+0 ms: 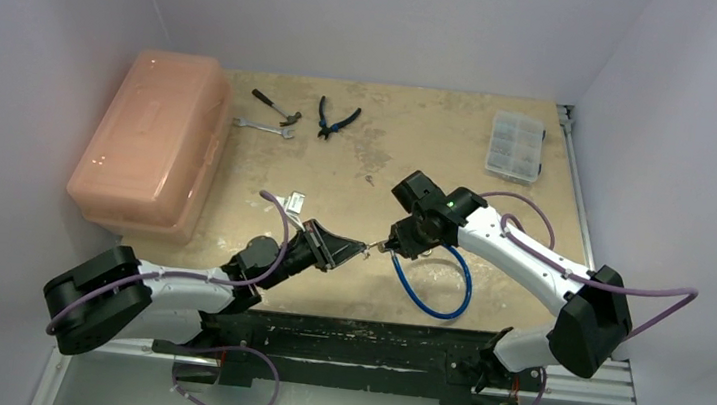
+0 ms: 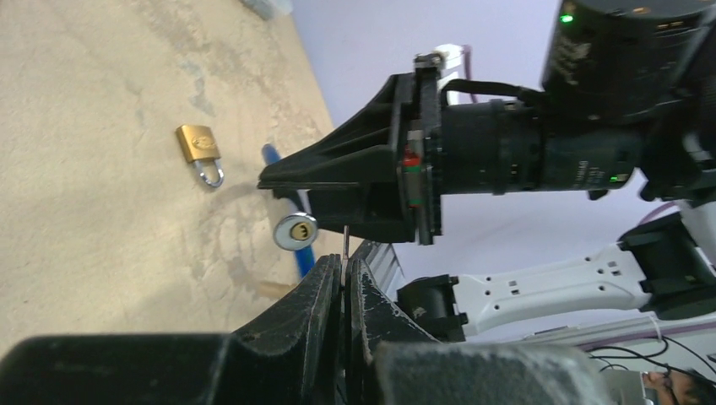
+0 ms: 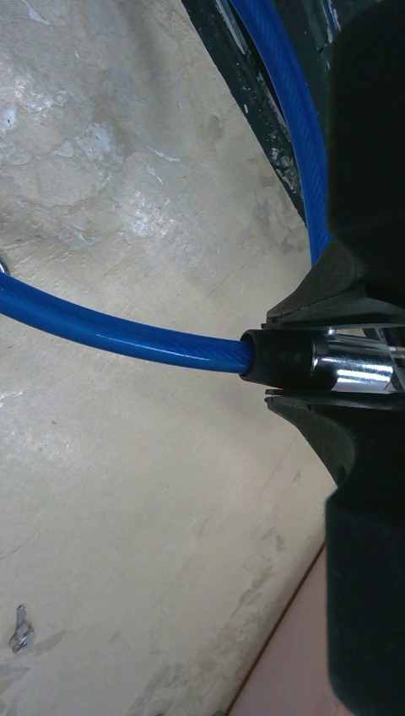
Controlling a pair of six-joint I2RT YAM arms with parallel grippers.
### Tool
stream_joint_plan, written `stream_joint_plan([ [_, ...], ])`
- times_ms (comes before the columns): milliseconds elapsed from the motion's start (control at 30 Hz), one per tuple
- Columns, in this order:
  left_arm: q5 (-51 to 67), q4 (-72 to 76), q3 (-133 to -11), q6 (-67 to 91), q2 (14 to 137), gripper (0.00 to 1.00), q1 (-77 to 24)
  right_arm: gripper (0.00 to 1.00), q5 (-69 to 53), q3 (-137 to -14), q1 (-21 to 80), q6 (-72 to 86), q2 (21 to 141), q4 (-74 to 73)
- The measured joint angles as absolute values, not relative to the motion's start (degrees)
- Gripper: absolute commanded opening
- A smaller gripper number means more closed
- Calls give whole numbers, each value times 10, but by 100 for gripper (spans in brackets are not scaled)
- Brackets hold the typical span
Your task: Unlock with the key
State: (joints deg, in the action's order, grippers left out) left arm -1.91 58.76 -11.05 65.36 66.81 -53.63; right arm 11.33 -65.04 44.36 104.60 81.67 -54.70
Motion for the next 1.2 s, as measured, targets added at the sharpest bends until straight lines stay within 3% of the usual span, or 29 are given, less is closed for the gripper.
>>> stream_joint_plan([
  [1200,-16,637,-110,653,749,0,-536,0,94,-650,444,1044,818,-536],
])
